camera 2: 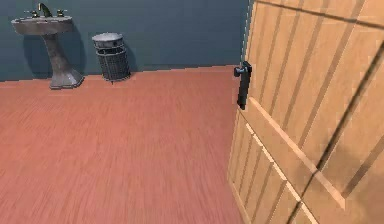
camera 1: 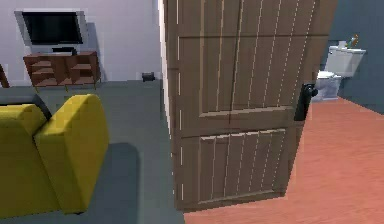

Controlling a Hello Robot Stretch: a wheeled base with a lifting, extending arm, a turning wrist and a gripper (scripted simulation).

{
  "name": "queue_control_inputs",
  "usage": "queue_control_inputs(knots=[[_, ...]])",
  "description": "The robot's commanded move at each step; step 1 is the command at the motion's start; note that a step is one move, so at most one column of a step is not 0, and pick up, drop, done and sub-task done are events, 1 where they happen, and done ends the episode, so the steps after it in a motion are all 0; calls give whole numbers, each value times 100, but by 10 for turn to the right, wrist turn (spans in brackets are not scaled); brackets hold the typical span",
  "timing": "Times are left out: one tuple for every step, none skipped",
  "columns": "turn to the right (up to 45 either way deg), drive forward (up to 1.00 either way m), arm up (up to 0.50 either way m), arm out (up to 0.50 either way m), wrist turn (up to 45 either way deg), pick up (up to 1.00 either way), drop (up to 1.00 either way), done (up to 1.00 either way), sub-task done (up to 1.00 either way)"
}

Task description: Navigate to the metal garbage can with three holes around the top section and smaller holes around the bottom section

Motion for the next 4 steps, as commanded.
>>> queue_control_inputs(knots=[[-60, 0, 0, 0, 0, 0, 0, 0, 0], [0, 5, 0, 0, 0, 0, 0, 0, 0], [450, 0, 0, 0, 0, 0, 0, 0, 0], [390, 0, 0, 0, 0, 0, 0, 0, 0]])
